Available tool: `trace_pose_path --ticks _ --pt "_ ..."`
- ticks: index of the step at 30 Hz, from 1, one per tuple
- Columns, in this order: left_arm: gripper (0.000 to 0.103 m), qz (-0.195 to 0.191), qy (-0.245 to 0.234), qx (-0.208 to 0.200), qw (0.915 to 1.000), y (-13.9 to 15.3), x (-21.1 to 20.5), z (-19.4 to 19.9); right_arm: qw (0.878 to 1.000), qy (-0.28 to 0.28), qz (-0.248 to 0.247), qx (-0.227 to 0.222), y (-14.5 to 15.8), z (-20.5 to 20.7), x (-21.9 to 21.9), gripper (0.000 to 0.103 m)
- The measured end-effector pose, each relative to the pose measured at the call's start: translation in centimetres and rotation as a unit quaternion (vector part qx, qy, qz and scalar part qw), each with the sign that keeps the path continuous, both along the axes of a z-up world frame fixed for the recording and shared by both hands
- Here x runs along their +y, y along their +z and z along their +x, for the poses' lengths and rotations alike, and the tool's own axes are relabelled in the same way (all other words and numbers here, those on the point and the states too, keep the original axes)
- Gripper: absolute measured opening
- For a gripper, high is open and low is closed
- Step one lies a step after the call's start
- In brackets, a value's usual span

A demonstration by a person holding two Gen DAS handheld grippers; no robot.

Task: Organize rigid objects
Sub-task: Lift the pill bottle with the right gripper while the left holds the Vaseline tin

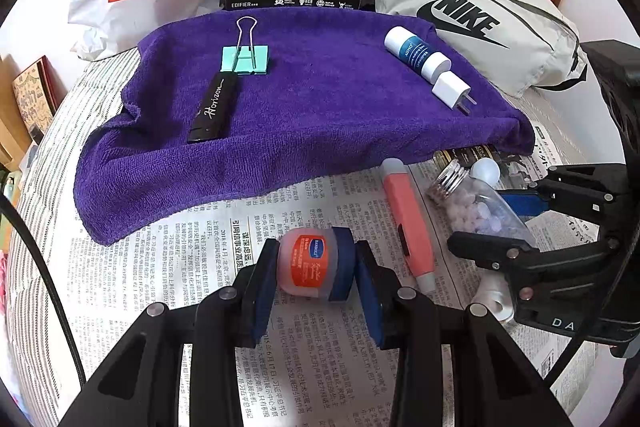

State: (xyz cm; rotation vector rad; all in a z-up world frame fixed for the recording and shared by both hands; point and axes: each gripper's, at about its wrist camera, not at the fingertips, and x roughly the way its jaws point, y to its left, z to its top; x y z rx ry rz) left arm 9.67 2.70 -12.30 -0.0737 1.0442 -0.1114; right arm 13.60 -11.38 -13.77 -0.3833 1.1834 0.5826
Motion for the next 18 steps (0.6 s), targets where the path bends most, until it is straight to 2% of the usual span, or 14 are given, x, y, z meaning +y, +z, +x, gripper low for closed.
trace_pose_path --ticks 10,15,18 --pt "0.036 0.0 -0.004 -0.003 1.0 0.0 0.2 -0.1 0.998 -0.036 0.057 0.015 2.0 -0.2 -3.0 0.041" --pt "0.036 -0.003 -0.001 -0.004 1.0 0.0 0.1 -0.1 0.995 -0.071 0.066 0.001 3.5 -1.2 -5.9 0.041" --pt "0.036 -0.006 0.001 -0.004 1.0 0.0 0.1 -0.3 0.994 -0.097 0.053 -0.003 3.4 -1.3 -7.8 0.041"
